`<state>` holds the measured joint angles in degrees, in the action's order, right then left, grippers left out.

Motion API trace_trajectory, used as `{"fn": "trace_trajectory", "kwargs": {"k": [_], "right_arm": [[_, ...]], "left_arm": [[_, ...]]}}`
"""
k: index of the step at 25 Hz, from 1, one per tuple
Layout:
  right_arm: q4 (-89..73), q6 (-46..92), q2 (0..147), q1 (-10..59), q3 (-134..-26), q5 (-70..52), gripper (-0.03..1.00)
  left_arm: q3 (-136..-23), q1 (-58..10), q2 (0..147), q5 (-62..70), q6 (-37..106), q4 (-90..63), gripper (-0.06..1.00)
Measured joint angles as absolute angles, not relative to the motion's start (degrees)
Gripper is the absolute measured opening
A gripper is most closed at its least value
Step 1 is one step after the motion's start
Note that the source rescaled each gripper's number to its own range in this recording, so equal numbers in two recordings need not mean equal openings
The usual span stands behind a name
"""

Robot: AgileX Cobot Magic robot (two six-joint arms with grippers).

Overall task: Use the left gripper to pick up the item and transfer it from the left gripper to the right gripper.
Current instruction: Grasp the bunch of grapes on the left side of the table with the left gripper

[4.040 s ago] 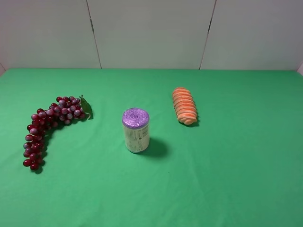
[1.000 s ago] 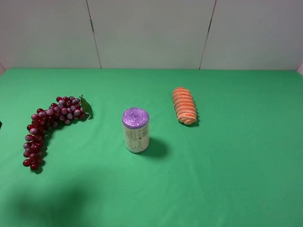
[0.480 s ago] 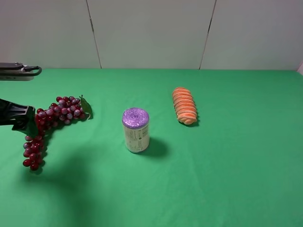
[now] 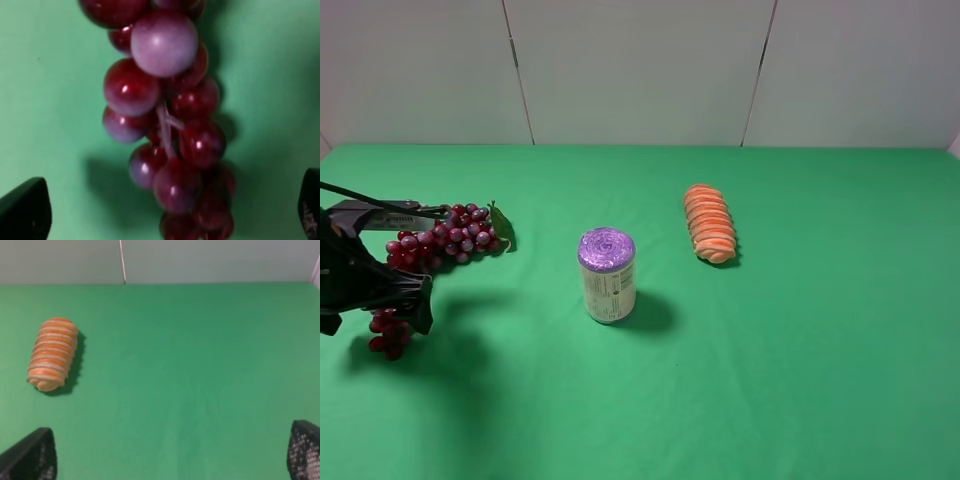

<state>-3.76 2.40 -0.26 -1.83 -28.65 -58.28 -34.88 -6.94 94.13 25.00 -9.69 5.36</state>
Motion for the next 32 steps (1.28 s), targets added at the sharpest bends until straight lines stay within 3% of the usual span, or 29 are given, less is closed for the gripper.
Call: {"fn": "trace_trajectory", "kwargs": {"k": [9, 22, 25, 28, 32], "right_arm": [[-3.76, 2.4, -0.26, -1.83, -28.65, -58.28, 1.0], [-3.76, 2.4, -0.26, -1.83, -28.65, -58.28, 1.0], [-3.76, 2.4, -0.26, -1.83, -28.65, -58.28, 1.0], [-3.76, 2.4, -0.26, -1.83, -28.65, -58.28, 1.0], [-3.76, 2.4, -0.26, -1.83, -28.65, -58.28, 1.0]], "left_arm": [[-34.55, -6.94, 96.79, 15.66, -10.98, 5.36, 0.97], [-34.49, -6.94, 99.48, 15.62, -10.98, 5.1, 0.83], [-34.59, -6.94, 99.59, 15.87, -10.98, 5.1, 0.73], [-34.59, -6.94, 99.59, 16.06, -10.98, 5.1, 0.53], [-34.59, -7.13, 99.59, 16.23, -10.98, 5.1, 0.11]]}}
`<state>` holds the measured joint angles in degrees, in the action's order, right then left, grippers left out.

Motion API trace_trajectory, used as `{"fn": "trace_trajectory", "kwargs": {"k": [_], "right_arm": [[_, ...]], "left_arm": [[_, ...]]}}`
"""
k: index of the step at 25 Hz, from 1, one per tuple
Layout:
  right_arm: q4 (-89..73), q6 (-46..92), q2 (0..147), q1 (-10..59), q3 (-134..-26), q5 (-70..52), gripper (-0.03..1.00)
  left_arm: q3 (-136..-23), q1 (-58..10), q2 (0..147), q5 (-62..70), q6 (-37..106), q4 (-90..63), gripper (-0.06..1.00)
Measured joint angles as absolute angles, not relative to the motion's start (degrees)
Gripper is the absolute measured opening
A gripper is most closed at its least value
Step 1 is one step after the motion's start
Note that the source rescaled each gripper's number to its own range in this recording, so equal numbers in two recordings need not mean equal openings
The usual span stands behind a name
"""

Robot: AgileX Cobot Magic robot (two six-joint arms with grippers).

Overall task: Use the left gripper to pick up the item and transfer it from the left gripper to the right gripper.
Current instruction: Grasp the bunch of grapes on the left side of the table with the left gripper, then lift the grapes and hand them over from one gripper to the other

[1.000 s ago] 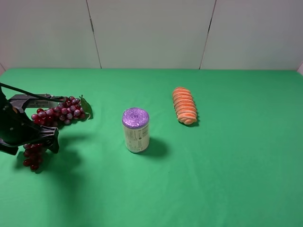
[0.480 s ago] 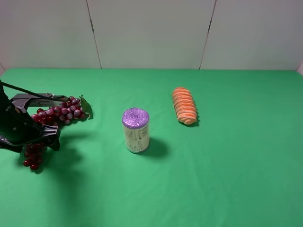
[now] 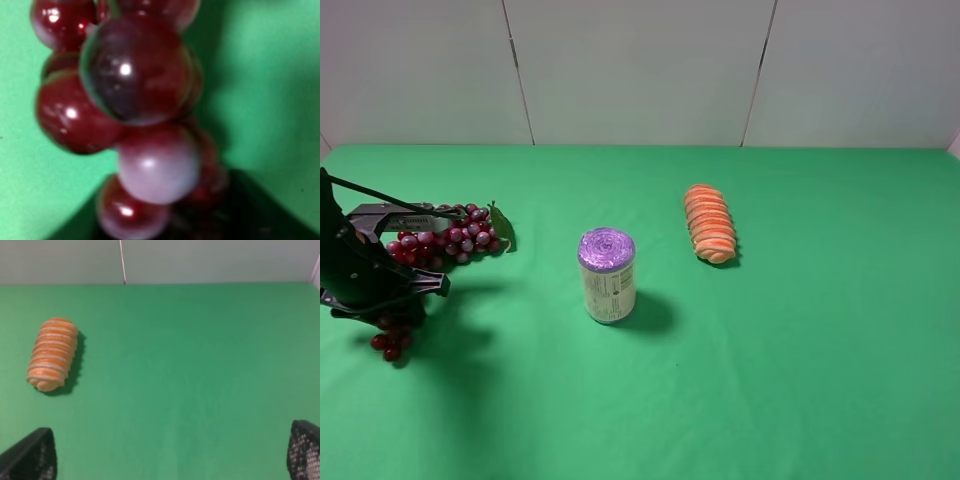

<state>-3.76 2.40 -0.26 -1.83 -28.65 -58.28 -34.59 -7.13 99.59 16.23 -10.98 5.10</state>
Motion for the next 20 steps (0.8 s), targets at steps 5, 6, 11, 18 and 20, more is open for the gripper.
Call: {"fn": "trace_trajectory", "kwargs": {"k": [5, 6, 11, 18, 20], "right_arm": [[-3.76, 2.4, -0.26, -1.83, -28.65, -58.28, 1.0], [-3.76, 2.4, -0.26, -1.83, -28.65, -58.28, 1.0], [-3.76, 2.4, -0.26, -1.83, -28.65, -58.28, 1.0], [-3.76, 2.4, -0.26, -1.83, -28.65, -58.28, 1.0], [-3.76, 2.4, -0.26, -1.83, -28.65, -58.28, 1.0]], "left_arm": [[-34.76, -7.13, 99.66, 16.29, -10.98, 5.1, 0.07], [-34.76, -7.13, 99.66, 16.29, -10.98, 5.1, 0.06], [-34.76, -7.13, 99.66, 16.66, -10.98, 5.1, 0.04], [-34.65, -7.13, 98.58, 20.21, -10.98, 5.05, 0.03], [-34.59, -7.13, 96.6, 21.94, -10.98, 5.08, 0.02]]}}
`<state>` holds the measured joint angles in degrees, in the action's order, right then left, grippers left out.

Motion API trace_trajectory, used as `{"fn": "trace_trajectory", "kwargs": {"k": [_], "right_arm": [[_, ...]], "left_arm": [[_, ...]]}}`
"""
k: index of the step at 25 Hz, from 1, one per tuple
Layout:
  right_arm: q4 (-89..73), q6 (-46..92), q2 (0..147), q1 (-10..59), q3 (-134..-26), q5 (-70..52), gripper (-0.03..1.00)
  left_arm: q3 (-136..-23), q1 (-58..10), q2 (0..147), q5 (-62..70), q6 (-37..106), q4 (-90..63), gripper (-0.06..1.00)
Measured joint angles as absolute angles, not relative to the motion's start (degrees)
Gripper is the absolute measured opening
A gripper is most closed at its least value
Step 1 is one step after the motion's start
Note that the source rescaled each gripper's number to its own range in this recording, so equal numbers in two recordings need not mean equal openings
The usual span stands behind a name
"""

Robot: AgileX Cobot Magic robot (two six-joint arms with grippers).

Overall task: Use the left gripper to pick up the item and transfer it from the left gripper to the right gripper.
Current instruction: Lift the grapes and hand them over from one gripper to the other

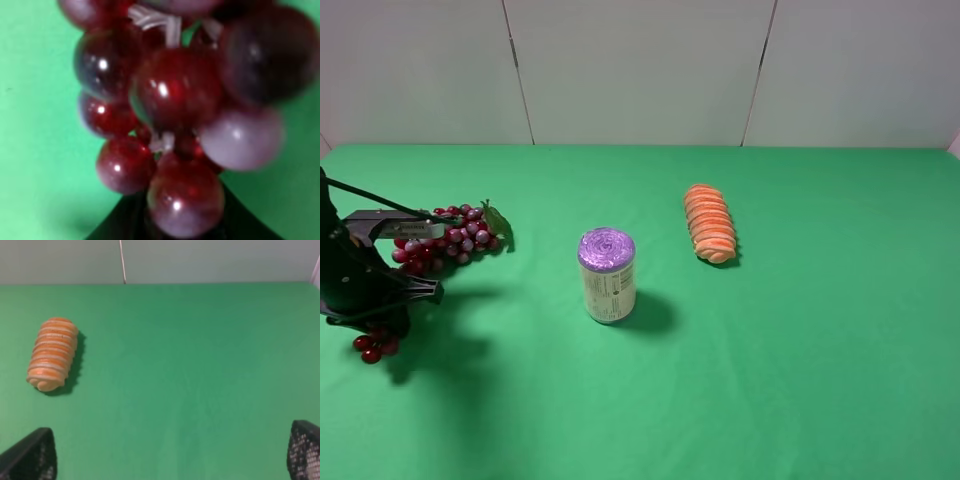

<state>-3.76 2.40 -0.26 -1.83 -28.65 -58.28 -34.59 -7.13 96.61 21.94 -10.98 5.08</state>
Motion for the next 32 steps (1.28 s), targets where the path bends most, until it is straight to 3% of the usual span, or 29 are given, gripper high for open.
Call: {"fn": "trace_trajectory", "kwargs": {"k": [19, 32], "right_arm": [[-3.76, 2.4, -0.26, -1.83, -28.65, -58.28, 1.0], [-3.76, 2.4, -0.26, -1.83, -28.65, -58.28, 1.0]], "left_arm": [[-35.52, -7.13, 65.42, 36.27, -10.98, 5.16, 0.01], [-59.99, -7.13, 61.91, 60.27, -8.22, 5.16, 0.01]]}}
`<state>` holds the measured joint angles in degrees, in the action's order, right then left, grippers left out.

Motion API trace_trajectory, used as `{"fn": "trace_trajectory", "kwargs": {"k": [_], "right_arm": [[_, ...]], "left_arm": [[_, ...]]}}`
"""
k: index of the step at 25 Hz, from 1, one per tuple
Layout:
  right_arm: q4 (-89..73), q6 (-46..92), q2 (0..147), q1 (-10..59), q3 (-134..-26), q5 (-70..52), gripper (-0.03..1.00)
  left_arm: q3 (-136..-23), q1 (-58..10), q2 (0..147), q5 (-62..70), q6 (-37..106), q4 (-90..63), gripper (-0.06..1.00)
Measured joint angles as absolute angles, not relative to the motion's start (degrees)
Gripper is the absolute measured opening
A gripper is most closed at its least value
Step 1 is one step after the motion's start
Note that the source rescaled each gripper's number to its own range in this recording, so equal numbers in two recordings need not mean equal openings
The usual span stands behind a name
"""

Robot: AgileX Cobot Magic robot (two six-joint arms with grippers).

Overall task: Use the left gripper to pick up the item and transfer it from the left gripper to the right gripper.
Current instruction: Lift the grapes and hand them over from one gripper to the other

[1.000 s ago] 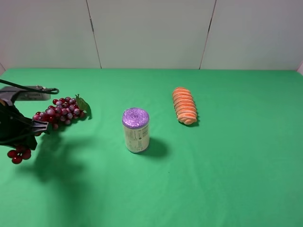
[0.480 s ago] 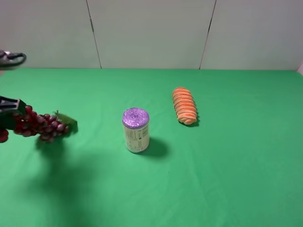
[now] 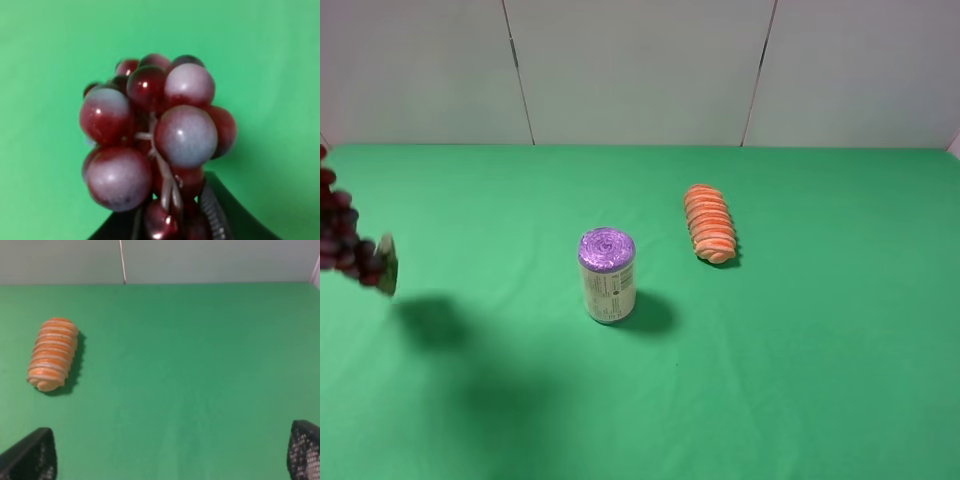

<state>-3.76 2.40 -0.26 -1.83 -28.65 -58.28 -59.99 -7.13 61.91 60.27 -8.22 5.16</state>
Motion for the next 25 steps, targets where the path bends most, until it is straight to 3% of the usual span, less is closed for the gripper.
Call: {"fn": "trace_trajectory", "kwargs": {"k": [13, 25], "right_arm": [[-3.82, 2.4, -0.26, -1.83, -28.65, -58.28, 1.0], [-6.85, 4.08, 8.5, -1.83, -28.86, -57.92, 1.0]], "left_arm": [[-73.37, -7.13, 63.07, 66.76, 0.0, 0.33, 0.01], [-85.17, -7.55, 78.18, 66.84, 10.06, -15.37, 0.01]]}}
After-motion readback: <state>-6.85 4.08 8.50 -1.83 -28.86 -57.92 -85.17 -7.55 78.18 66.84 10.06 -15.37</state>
